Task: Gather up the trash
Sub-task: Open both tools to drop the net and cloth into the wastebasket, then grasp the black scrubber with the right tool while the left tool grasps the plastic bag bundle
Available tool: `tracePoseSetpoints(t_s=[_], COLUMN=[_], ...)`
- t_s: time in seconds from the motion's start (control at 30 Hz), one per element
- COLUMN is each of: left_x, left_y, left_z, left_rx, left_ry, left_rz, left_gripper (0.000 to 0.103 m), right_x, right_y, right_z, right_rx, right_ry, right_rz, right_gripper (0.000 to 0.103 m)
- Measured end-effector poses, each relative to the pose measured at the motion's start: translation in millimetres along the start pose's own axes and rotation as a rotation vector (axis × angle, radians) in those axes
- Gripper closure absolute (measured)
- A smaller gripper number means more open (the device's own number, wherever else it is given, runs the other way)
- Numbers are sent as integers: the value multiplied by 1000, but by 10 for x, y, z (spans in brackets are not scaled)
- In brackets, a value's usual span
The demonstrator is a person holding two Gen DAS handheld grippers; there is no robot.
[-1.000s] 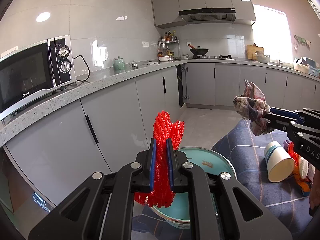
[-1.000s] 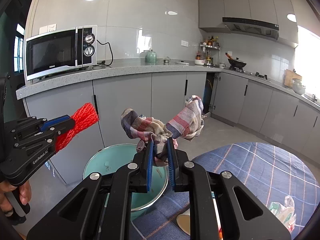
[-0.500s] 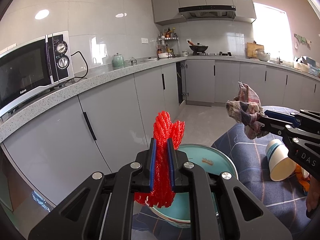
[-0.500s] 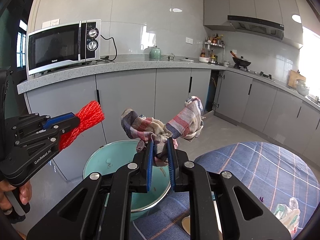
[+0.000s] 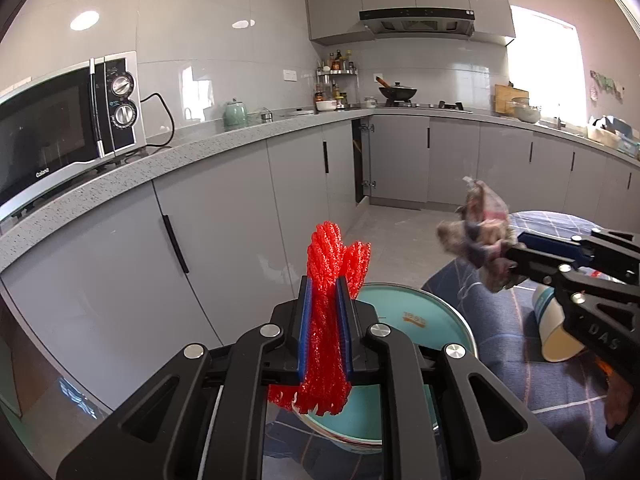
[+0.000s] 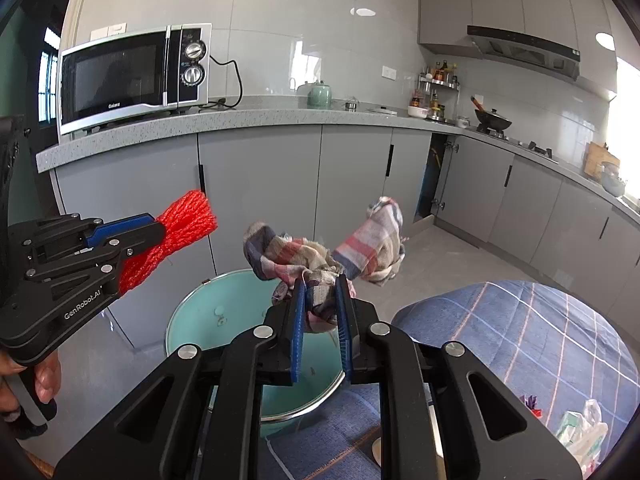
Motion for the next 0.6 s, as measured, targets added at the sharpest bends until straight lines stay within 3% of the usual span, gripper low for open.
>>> tracePoseSetpoints(t_s=[0.07,0.13,0.3,0.6], left_x=[-11,-26,-57,-100], left_y=[17,37,94,74], left_z=[-6,-36,-43,26], left_rx=[-7,-12,-9,15], left_ry=[3,7,12,-7], left_rz=[4,6,13,18], left_gripper=[84,66,37,30], right_x=[-18,-52,-115,-168], right_y=[32,90,128,-42], right_z=[18,32,-12,-116], right_rx=[5,7,-6,-32], right_ry=[-6,-12,5,59], right_rz=[8,24,37,31], right_gripper=[86,86,85,75])
Point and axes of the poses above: each gripper's, at about its wrist camera, not at the fingertips, and y roughly the way its jaws point, z to its left, x to its top, the point moved 9 cm from there along y, roughly the way its jaws point, and after that the axes turned 6 degrees about -x, right-handed, at the moved point
